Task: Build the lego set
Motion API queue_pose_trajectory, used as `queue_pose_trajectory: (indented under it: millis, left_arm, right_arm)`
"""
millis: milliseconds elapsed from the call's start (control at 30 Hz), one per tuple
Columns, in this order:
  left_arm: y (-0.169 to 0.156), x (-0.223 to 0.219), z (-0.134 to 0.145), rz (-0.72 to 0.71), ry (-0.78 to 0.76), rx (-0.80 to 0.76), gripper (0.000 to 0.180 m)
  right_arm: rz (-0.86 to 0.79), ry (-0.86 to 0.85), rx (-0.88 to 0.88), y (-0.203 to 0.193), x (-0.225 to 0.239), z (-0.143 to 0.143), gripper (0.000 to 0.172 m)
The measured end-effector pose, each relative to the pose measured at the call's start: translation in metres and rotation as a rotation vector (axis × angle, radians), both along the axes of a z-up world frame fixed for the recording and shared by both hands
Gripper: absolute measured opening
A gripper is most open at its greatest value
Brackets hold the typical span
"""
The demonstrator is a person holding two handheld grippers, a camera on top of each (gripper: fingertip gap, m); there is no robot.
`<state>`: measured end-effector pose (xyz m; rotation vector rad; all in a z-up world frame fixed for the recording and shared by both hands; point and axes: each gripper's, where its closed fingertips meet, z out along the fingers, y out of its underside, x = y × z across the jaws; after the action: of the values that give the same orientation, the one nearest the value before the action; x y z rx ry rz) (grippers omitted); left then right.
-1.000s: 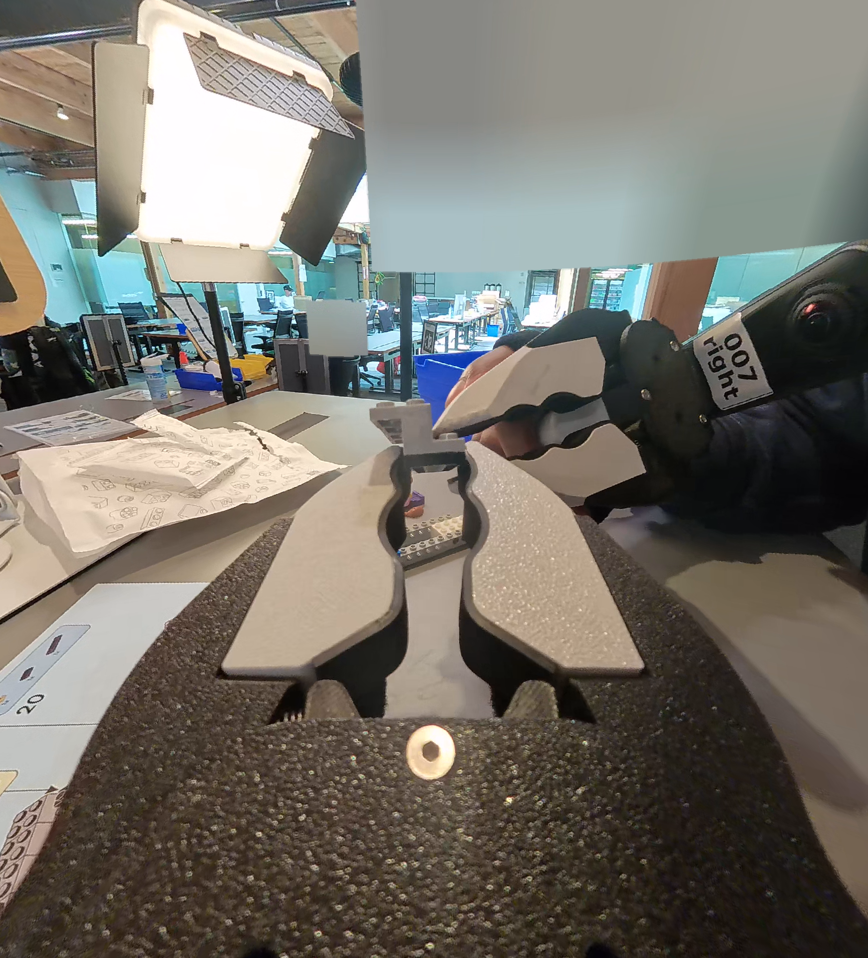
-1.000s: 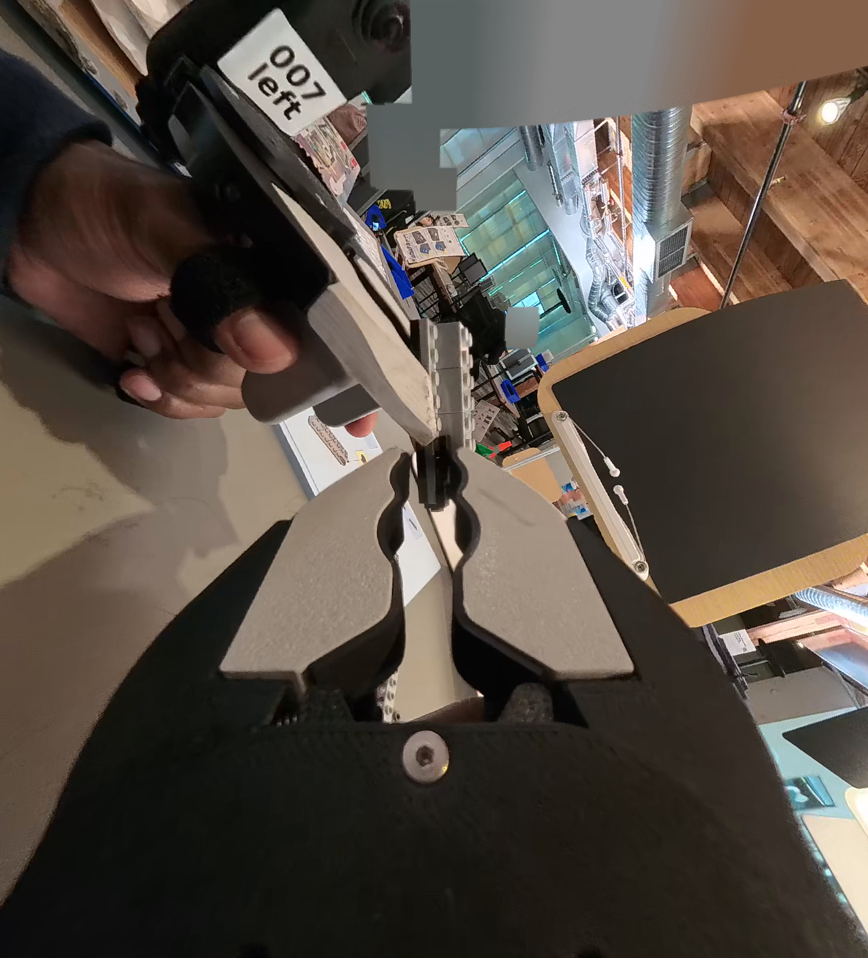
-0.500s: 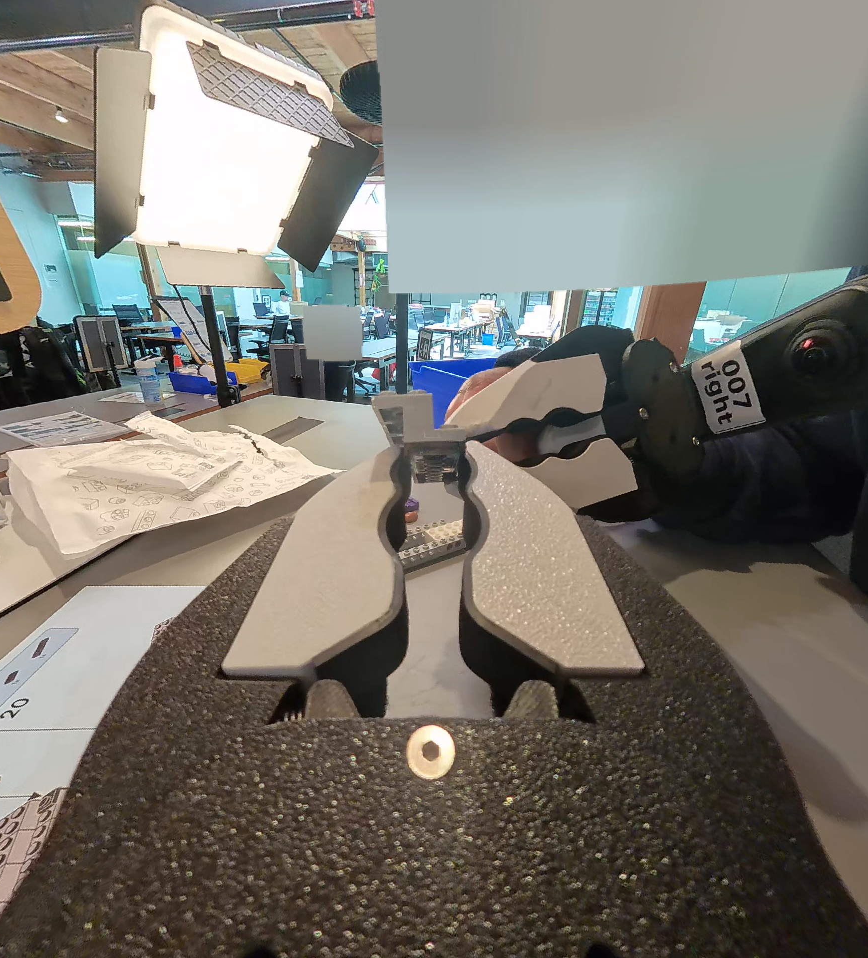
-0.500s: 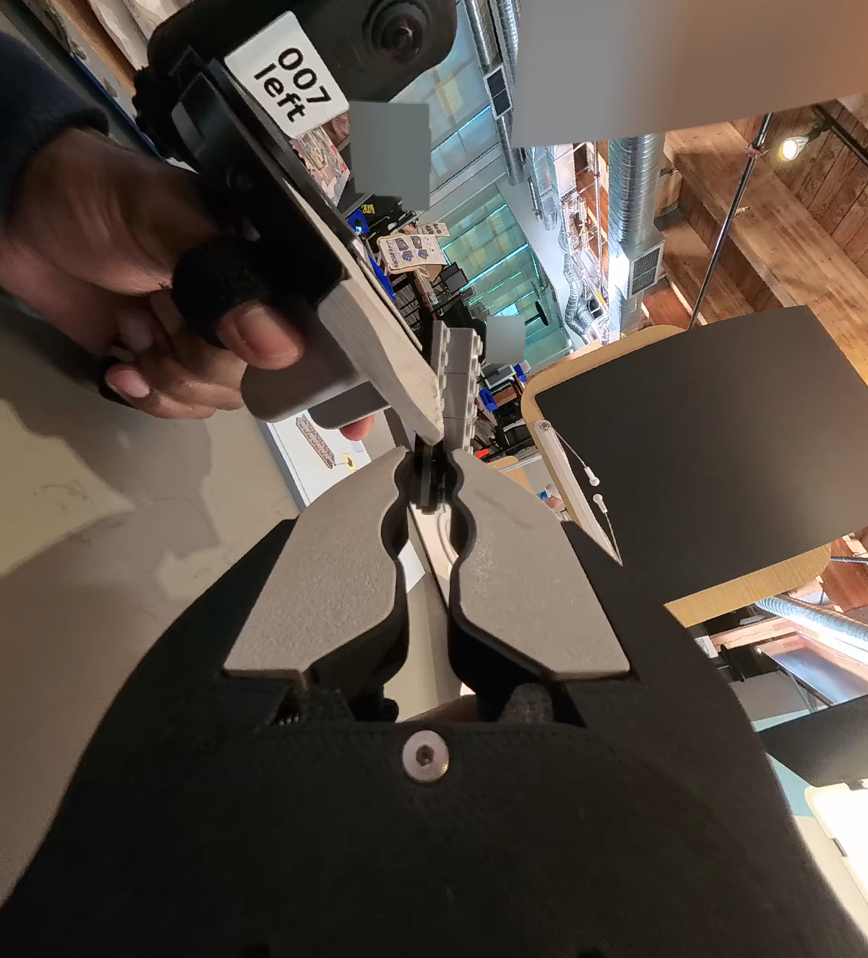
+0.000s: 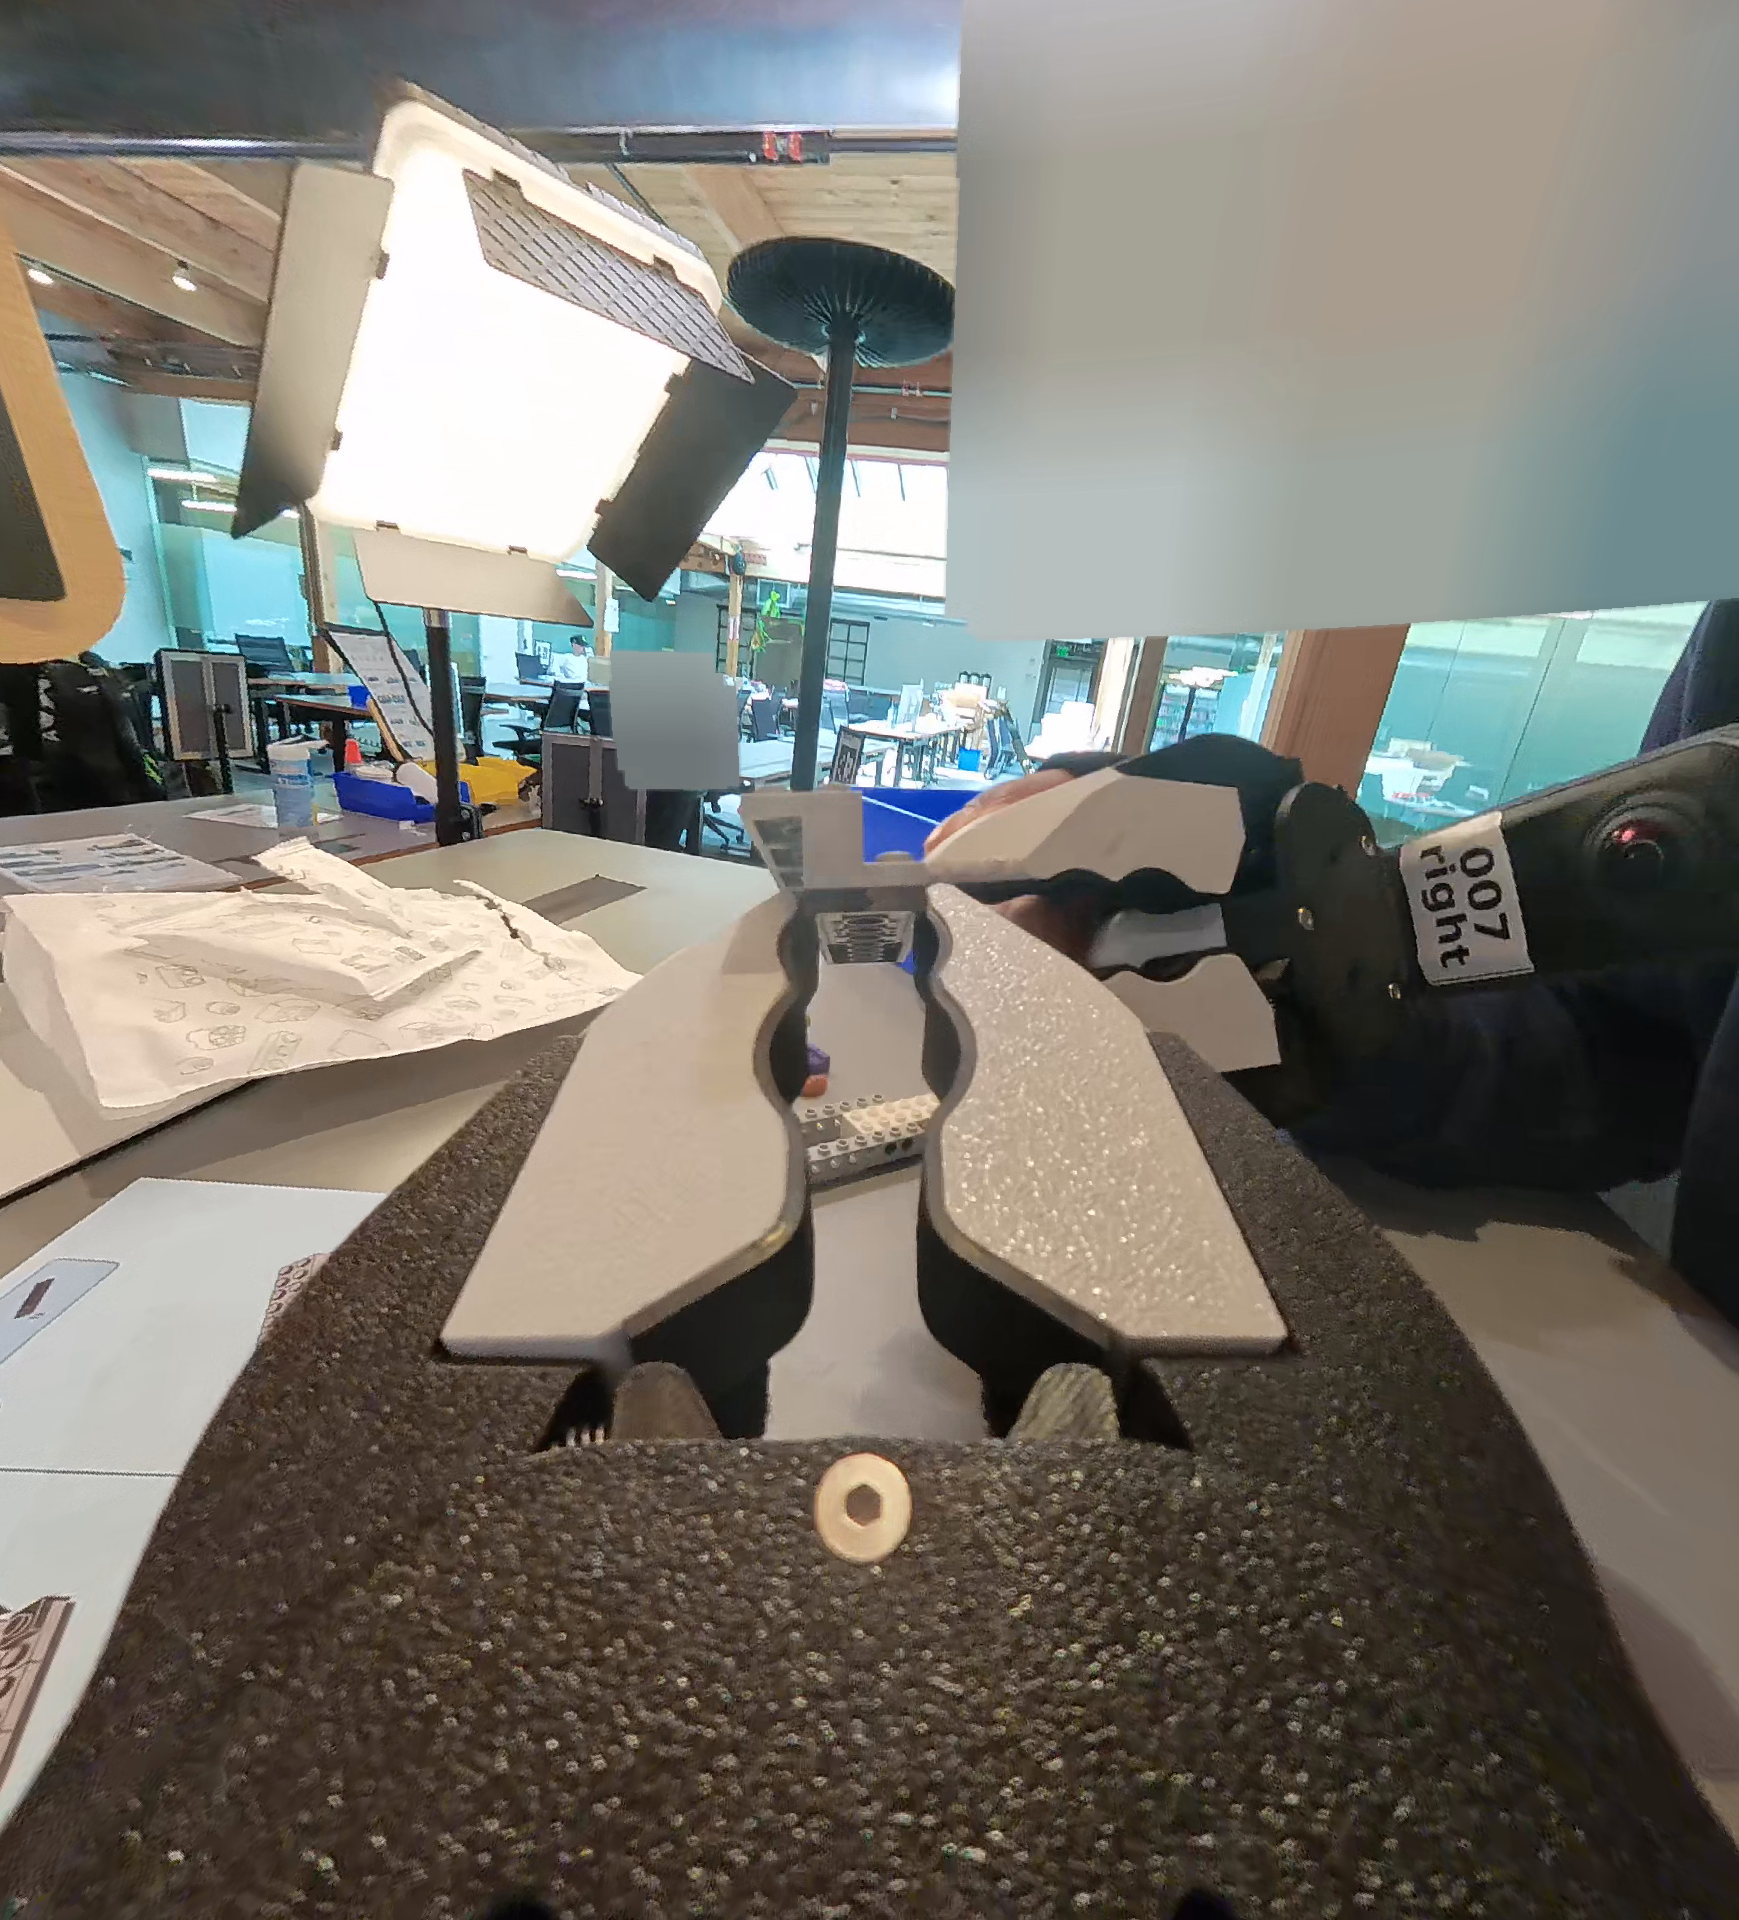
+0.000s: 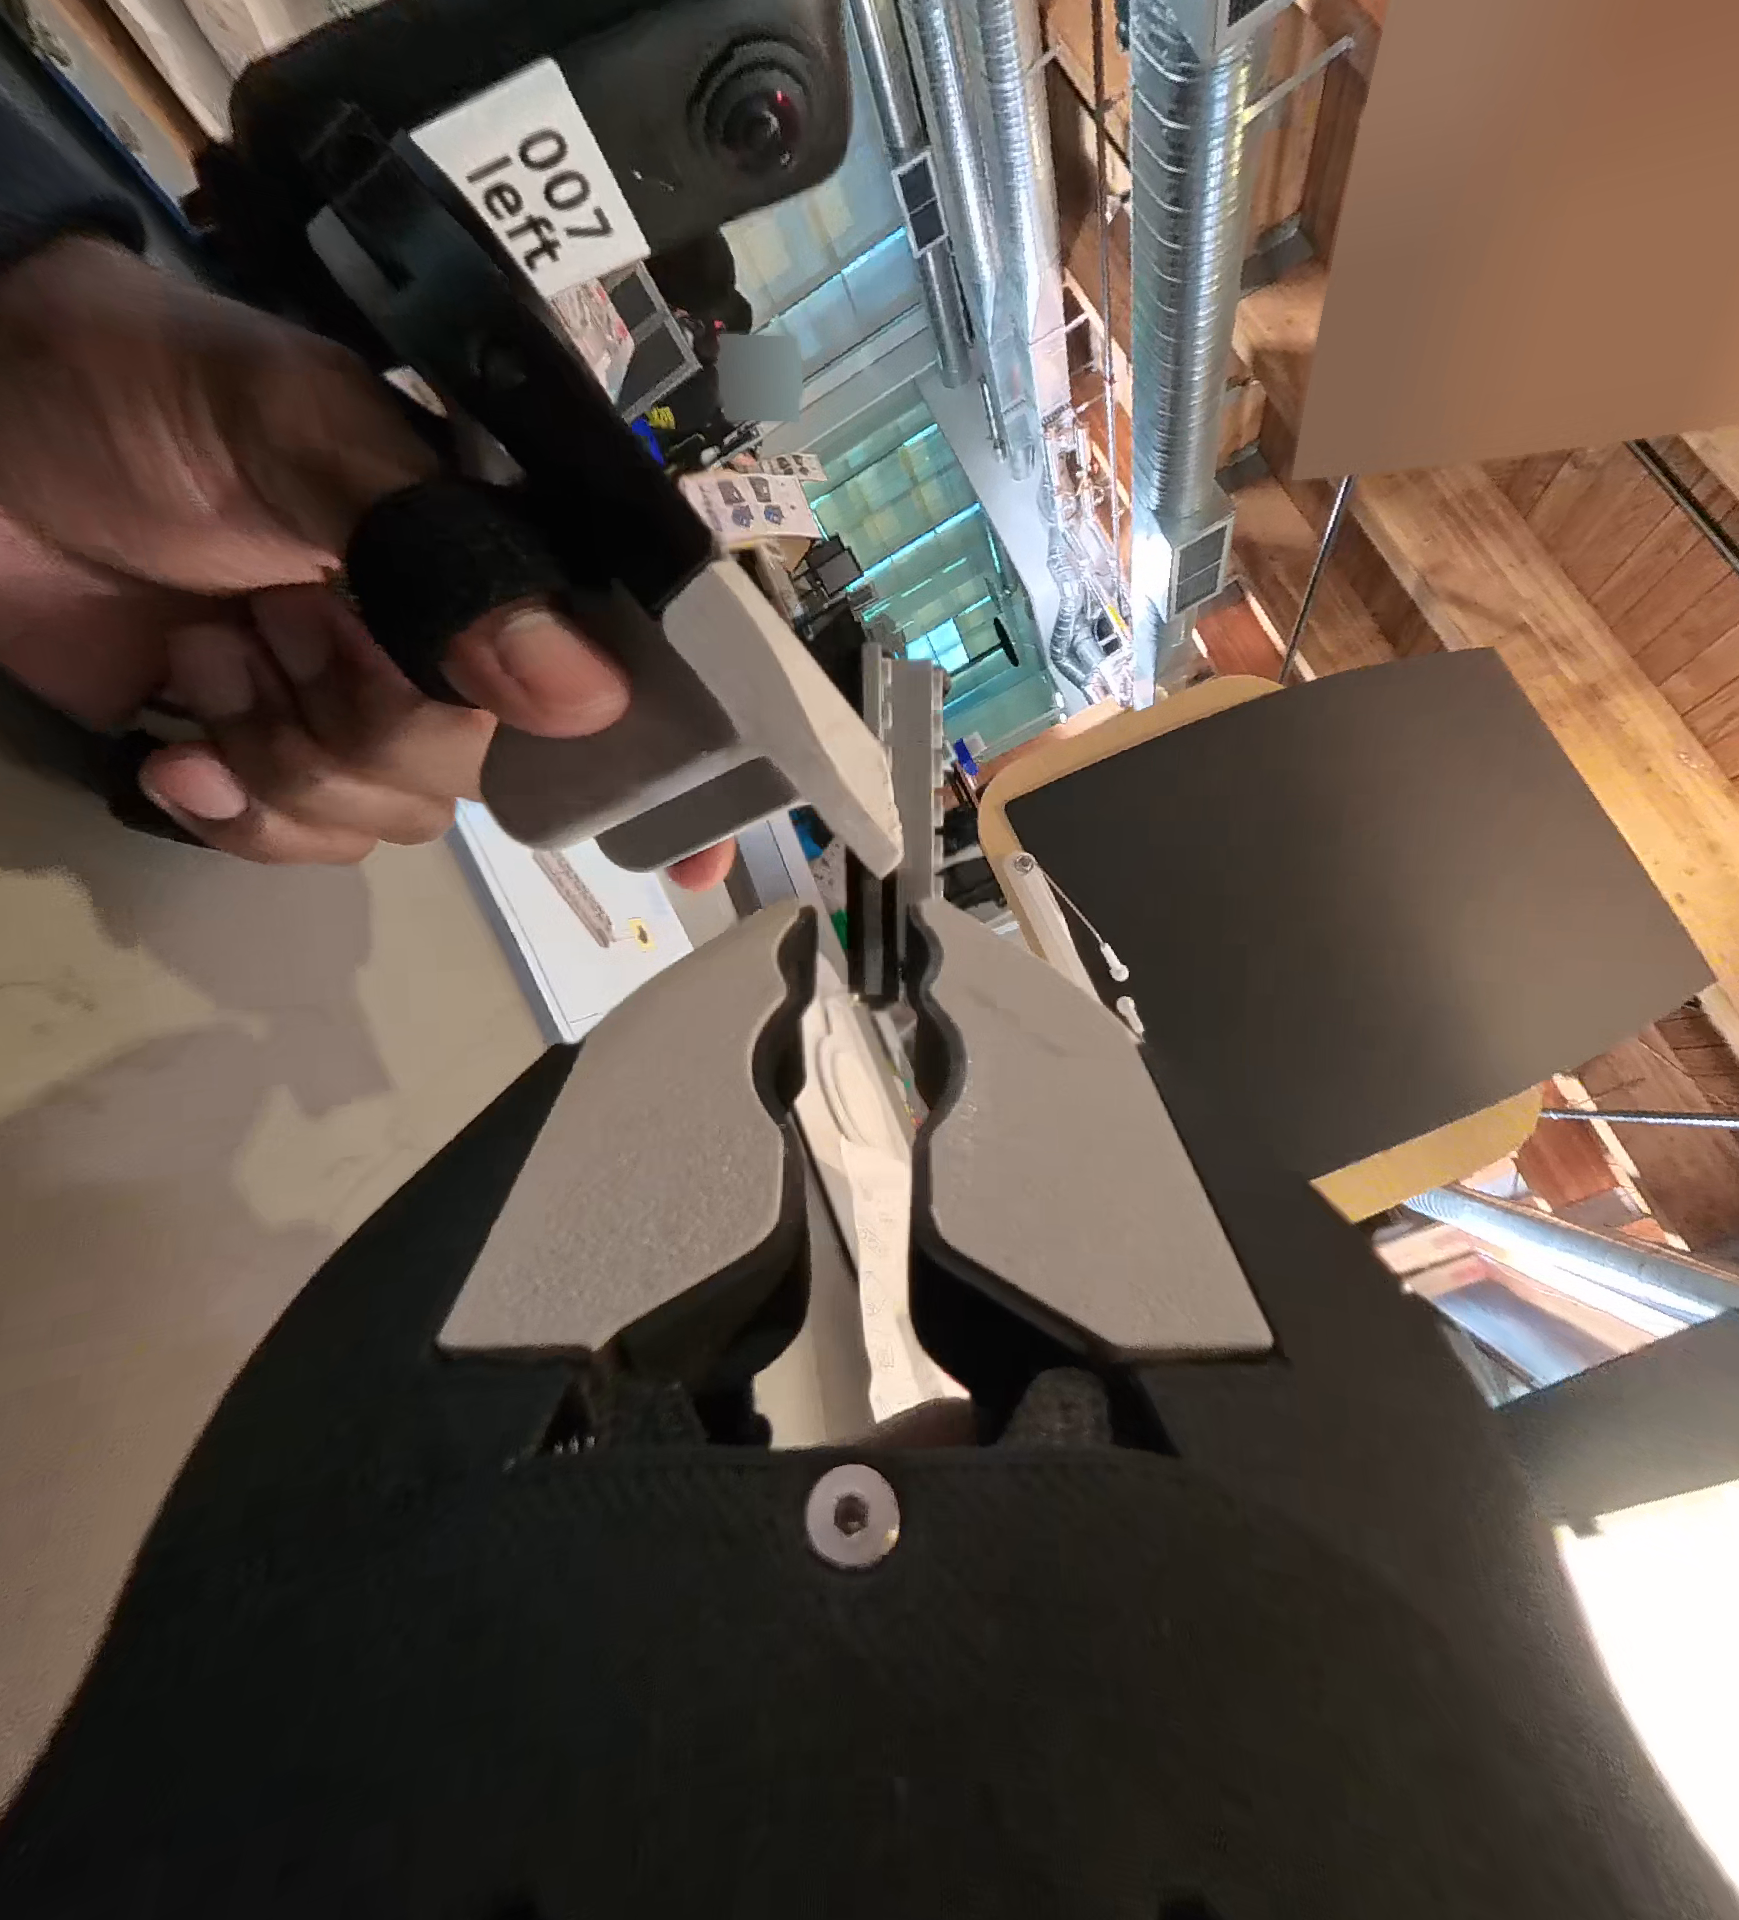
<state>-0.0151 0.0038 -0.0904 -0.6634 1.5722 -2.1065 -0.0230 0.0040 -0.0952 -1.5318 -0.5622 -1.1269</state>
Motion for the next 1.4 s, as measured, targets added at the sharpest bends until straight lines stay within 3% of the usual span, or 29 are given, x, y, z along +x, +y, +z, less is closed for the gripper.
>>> queue_pose_trajectory:
  millis: [200, 767, 1100, 1400]
  left_arm:
    - [0.009, 0.0, 0.007, -0.003, -0.002, -0.072, 0.017]
    - [0.006, -0.008, 0.015, -0.035, -0.052, -0.117, 0.017]
    - [-0.002, -0.014, 0.014, 0.072, -0.221, 0.075, 0.017]
    - [-0.001, -0.016, 0.016, 0.067, -0.246, 0.071, 0.017]
  right_arm:
    - [-0.009, 0.054, 0.003, -0.001, 0.005, 0.002, 0.025]
    - [-0.062, 0.028, 0.062, -0.001, 0.009, 0.009, 0.017]
    - [0.021, 0.036, 0.15, -0.006, -0.006, 0.025, 0.015]
    - [0.062, 0.121, 0.145, -0.007, -0.003, 0.022, 0.016]
